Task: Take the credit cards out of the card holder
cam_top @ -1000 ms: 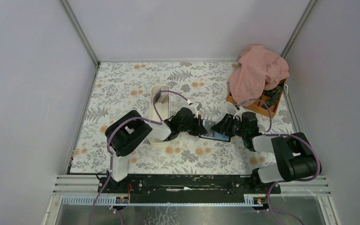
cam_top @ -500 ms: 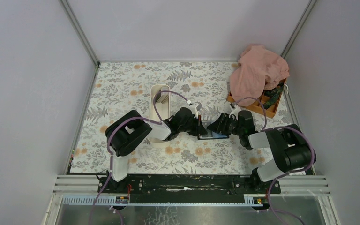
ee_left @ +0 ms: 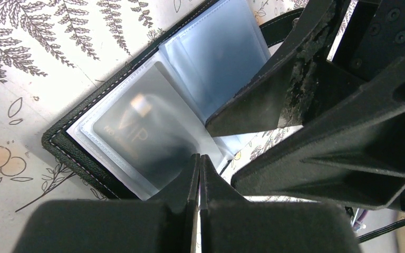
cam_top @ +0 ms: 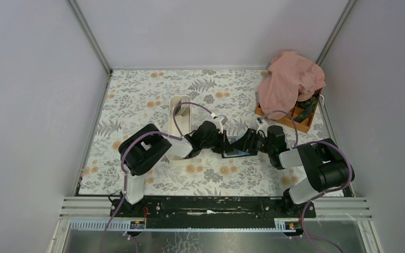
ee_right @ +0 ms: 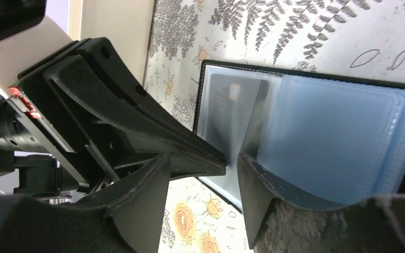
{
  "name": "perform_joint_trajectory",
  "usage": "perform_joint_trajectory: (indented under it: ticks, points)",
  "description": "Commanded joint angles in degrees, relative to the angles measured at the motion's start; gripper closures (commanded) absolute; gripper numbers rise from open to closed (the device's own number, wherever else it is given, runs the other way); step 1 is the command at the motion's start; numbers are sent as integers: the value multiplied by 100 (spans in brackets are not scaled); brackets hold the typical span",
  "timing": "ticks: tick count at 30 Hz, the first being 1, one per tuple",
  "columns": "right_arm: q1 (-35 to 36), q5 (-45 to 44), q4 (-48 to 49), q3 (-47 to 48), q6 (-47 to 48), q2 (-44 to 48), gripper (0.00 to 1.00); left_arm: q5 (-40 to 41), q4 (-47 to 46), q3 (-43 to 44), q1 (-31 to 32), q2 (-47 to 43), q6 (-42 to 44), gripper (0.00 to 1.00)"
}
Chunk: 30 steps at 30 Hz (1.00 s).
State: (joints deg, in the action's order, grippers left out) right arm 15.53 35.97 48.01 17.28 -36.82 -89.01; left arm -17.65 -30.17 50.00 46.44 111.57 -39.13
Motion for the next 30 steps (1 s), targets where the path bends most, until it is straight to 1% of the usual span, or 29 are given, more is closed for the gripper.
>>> perform_joint_trajectory:
  ticks: [1, 5, 7, 10, 13, 17, 21, 25, 30]
  points:
    - [95, 416, 400, -64, -122, -20, 43, 48, 211, -6, -46, 234, 46, 100]
    - [92, 315, 345, -89, -110, 14, 43, 48, 248, -35, -46, 109, 51, 100]
    - [95, 217, 268, -94, -99, 59, 43, 140, 289, -121, -47, -117, 63, 99]
    - [91, 123, 36, -41, 2, 143, 43, 416, 328, -343, -47, -581, 81, 85]
    - [93, 157, -59, 6, 61, 144, 43, 602, 488, -456, -55, -912, 151, 78]
    - [91, 321, 110, 0, -44, 74, 44, 667, 556, -527, -63, -1034, 172, 77]
    - [91, 426, 365, -84, -141, 121, 47, 635, 400, -650, -64, -1054, 64, 77]
    - [91, 624, 873, -211, -365, 147, 49, 640, 352, -707, -60, -1088, 27, 77]
    - [91, 793, 1453, -272, -685, -96, 51, 787, 332, -850, -73, -1289, 24, 77]
